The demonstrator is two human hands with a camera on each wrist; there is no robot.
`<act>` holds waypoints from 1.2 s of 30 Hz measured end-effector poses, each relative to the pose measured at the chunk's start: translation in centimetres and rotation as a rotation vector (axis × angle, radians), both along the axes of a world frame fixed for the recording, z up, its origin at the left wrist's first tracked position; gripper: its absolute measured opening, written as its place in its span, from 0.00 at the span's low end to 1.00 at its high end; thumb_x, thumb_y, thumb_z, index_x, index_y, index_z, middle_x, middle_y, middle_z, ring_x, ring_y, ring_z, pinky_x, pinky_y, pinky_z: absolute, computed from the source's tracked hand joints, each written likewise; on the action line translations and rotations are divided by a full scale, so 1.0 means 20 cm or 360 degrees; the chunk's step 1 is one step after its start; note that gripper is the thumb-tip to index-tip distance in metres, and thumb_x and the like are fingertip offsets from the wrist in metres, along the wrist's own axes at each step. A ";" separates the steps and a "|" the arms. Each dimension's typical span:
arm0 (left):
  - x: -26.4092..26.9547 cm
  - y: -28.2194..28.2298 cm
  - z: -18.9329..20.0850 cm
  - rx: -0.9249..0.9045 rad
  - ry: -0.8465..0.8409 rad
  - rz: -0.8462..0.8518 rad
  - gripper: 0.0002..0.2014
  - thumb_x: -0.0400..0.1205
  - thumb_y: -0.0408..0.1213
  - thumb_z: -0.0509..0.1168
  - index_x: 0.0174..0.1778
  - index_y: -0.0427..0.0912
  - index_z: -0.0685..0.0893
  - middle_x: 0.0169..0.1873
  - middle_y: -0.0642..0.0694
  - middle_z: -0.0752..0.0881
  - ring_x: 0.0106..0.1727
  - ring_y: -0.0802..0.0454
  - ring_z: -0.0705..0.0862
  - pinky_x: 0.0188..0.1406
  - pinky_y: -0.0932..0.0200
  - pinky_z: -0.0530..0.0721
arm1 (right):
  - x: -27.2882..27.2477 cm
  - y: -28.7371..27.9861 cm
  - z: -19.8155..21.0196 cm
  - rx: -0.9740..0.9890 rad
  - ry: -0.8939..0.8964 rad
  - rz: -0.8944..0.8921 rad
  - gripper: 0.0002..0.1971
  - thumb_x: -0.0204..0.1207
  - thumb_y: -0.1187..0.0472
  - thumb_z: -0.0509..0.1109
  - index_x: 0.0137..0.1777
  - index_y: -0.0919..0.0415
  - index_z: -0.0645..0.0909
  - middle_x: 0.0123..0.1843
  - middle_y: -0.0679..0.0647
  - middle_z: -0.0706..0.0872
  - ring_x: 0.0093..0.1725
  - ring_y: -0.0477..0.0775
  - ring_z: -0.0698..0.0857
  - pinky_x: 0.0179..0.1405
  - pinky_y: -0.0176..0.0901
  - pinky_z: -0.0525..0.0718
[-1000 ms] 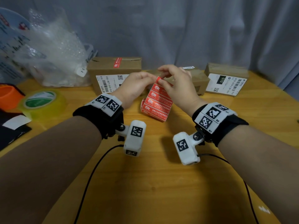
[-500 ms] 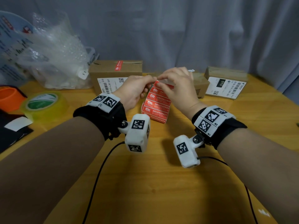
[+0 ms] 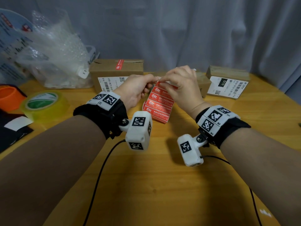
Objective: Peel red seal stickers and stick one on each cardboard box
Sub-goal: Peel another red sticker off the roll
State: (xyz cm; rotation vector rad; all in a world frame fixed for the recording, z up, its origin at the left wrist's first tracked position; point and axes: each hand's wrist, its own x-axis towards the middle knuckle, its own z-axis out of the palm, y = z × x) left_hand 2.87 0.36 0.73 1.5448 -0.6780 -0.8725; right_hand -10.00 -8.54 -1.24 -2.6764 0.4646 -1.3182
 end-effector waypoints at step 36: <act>0.16 0.11 -0.05 0.0226 -0.0710 0.0109 0.14 0.83 0.39 0.63 0.58 0.33 0.85 0.51 0.47 0.84 0.54 0.55 0.78 0.56 0.61 0.70 | -0.07 -0.11 0.04 0.0851 -0.0614 -0.0058 0.04 0.79 0.60 0.63 0.47 0.50 0.72 0.53 0.53 0.79 0.51 0.48 0.80 0.45 0.24 0.76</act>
